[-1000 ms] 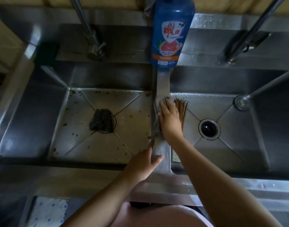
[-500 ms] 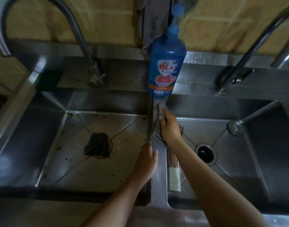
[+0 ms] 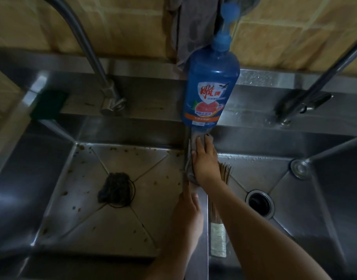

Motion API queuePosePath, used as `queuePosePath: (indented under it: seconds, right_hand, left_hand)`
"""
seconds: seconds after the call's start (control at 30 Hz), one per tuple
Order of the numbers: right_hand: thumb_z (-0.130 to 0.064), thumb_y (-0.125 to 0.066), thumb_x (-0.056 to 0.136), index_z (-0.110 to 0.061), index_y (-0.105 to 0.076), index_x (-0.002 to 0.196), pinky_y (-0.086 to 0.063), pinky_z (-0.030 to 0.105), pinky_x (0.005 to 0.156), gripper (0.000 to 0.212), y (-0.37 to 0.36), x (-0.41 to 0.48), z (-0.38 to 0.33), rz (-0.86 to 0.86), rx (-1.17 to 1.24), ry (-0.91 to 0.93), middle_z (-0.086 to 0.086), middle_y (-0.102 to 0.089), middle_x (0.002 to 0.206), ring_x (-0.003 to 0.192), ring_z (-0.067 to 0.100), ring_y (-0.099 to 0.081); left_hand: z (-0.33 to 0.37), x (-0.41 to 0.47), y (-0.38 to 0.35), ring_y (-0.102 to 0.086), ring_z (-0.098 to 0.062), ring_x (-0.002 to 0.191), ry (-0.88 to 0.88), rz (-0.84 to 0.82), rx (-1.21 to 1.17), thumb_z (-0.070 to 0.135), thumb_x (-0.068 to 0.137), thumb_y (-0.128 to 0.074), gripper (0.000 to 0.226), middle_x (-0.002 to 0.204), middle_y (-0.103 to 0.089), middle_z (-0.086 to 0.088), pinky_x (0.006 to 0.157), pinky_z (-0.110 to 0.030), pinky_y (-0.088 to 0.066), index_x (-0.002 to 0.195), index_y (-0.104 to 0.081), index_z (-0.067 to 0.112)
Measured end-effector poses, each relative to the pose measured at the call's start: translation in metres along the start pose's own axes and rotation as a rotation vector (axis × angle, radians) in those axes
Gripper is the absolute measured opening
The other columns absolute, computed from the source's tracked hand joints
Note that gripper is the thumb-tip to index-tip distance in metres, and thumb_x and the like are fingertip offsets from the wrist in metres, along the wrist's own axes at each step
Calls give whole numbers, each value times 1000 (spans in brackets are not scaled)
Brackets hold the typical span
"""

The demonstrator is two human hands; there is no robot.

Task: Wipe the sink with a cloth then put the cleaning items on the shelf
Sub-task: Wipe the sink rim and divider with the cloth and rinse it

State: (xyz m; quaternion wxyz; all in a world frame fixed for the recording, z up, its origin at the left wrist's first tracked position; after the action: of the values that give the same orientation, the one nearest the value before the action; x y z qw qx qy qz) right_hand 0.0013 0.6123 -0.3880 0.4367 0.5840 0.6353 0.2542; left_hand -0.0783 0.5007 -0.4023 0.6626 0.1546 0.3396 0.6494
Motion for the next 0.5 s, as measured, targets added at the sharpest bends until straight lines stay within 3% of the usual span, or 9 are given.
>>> queuePosePath:
  seconds: [0.1,0.17,0.27,0.37,0.5]
  right_hand:
    - [-24,-34,100,-23,-7,150,-12,47,118,57,9,19,-4,25,23,-16,4,8,158,144,33,-3]
    - [-25,-34,100,-24,-6,150,-13,47,117,57,9,21,-4,21,24,-20,4,8,158,144,34,-4]
    - [-28,-28,102,-25,-4,150,-12,45,117,54,11,16,-6,18,64,-34,2,9,158,144,32,-2]
    - [-29,-26,102,-22,-2,150,-5,42,117,54,8,-7,-7,24,23,-21,3,12,157,145,31,3]
    - [-34,-26,102,-24,-7,150,-9,41,117,53,0,-30,-1,15,107,5,0,10,158,144,30,-3]
  left_hand:
    - [-2,1,-2,-61,-14,86,37,78,119,37,97,-28,41,112,-61,-4,60,-7,-33,135,-37,23]
    - [-5,1,-10,-60,-15,94,85,89,125,40,97,-28,46,120,-59,-4,59,-7,-29,142,-27,28]
    - [-2,3,-7,-59,-19,101,91,112,89,38,98,-29,46,124,-57,-7,73,-17,-34,141,-30,24]
    - [-6,7,-9,-60,-15,93,108,32,119,33,98,-28,37,109,-61,-5,73,-18,-40,126,-45,17]
    - [-9,7,-11,-55,-16,108,53,-6,150,24,99,-31,33,124,-56,-4,79,-13,-32,128,-44,14]
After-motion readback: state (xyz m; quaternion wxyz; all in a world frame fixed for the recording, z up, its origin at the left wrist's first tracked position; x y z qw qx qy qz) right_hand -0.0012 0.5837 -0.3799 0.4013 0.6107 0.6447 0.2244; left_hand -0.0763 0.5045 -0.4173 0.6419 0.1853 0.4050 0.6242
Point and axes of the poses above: each hand's wrist, its own x-axis towards the middle knuckle, its own y-axis out of the back of the hand, z = x × y, the point moved 4 cm from there along x, towards the middle knuckle
